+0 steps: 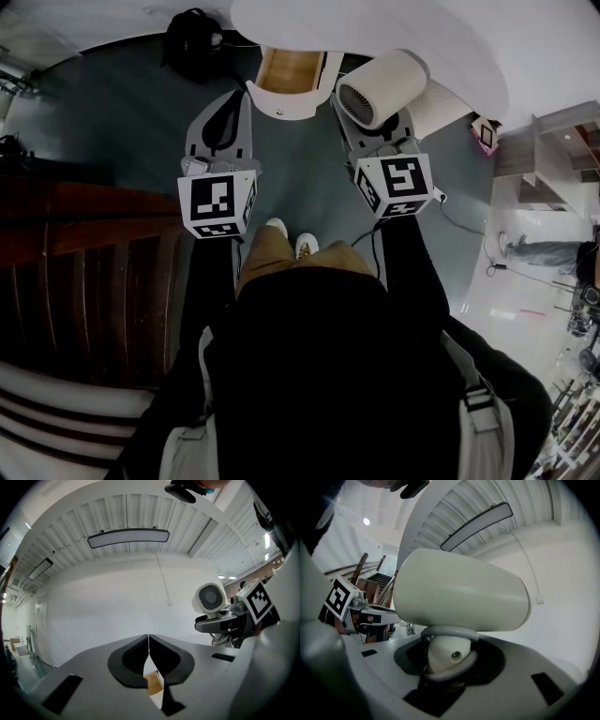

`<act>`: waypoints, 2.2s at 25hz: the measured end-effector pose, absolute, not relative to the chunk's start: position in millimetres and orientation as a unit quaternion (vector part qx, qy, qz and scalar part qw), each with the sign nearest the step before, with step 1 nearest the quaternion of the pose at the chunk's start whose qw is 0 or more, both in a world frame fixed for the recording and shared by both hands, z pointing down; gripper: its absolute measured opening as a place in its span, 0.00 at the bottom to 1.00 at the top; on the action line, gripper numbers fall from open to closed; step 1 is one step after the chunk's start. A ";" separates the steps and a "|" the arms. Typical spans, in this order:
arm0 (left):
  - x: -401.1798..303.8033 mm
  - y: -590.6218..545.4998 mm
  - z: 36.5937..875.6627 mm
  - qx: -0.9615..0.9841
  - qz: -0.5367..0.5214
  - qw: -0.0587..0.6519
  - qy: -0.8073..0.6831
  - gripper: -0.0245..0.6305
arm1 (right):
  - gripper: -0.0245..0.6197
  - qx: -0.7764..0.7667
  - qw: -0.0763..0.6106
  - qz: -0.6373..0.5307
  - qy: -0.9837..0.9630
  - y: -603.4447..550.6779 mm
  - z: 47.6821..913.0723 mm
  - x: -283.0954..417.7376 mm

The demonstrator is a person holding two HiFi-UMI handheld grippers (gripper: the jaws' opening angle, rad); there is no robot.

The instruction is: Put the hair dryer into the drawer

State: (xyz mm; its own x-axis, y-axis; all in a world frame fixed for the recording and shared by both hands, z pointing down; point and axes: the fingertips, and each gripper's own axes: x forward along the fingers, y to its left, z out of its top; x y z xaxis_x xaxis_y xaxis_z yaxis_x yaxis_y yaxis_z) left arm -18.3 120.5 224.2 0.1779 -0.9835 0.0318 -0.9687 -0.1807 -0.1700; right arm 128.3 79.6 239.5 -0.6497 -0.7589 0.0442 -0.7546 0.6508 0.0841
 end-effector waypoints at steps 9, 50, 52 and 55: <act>-39.2 52.2 239.9 -0.765 -0.073 0.044 0.638 0.07 | 0.35 0.407 0.064 -0.021 -0.911 25.1 259.2 112.2; -122.9 -198.2 350.1 -0.854 -0.124 0.017 0.505 0.07 | 0.35 0.376 0.240 0.126 -0.886 -177.3 422.1 -30.7; -124.0 -203.4 352.2 -0.851 -0.117 0.007 0.512 0.07 | 0.35 0.360 0.254 0.136 -0.887 -180.2 436.1 -35.3; -129.1 -215.0 357.6 -0.842 -0.113 -0.012 0.527 0.07 | 0.35 0.329 0.277 0.147 -0.891 -189.6 455.5 -40.9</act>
